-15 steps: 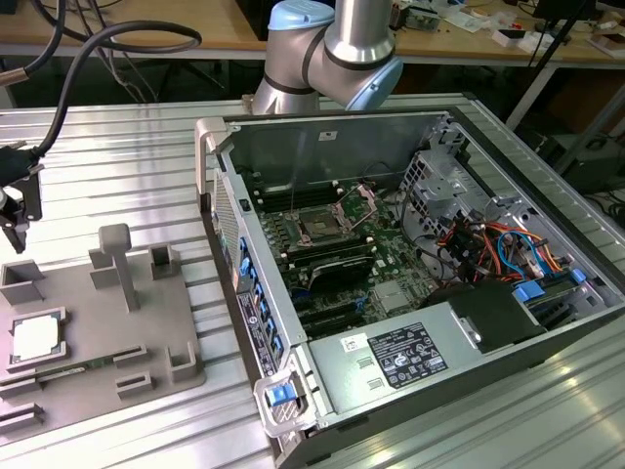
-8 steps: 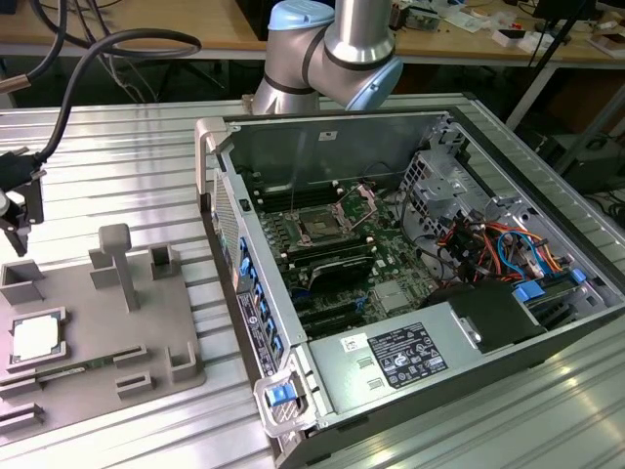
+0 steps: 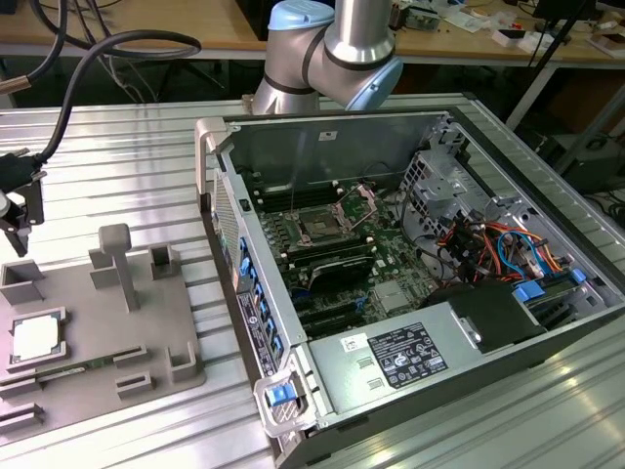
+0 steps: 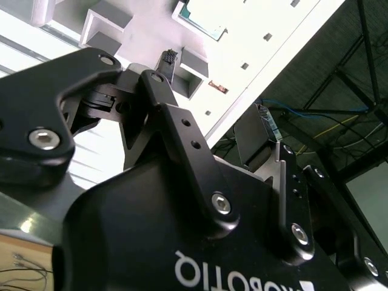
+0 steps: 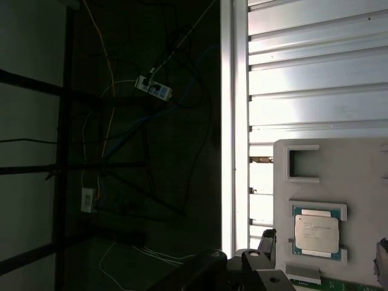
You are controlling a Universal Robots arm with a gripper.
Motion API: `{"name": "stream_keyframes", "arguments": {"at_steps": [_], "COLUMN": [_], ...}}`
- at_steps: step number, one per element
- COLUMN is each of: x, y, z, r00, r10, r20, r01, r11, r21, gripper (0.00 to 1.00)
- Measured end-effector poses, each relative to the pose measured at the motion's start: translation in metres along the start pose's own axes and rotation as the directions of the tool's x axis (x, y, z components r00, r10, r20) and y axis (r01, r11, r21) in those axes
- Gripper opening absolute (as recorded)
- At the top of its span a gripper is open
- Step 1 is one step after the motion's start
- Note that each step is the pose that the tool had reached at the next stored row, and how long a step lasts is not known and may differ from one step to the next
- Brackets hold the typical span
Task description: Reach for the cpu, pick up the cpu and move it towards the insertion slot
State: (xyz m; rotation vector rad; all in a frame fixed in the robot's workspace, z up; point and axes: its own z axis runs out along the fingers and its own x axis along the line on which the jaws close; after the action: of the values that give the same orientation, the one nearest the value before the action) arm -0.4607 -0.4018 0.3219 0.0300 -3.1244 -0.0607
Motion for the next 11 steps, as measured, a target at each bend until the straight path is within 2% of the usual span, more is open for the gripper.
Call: {"name": "stream_keyframes", "arguments": {"at_steps": [7,11], "x": [0.0000,0.0010], "y": [0.0000,-0.0008], "z": [0.0008,0.0078], "r00": [1.0000,1.0000], "r10": [0.000,0.000], "r20": [0.0001,0.0001], "r01": [0.000,0.000], "r11": [1.0000,1.0000], "r21": [-0.0001,-0.0001], "gripper": [0.66,0.66]}}
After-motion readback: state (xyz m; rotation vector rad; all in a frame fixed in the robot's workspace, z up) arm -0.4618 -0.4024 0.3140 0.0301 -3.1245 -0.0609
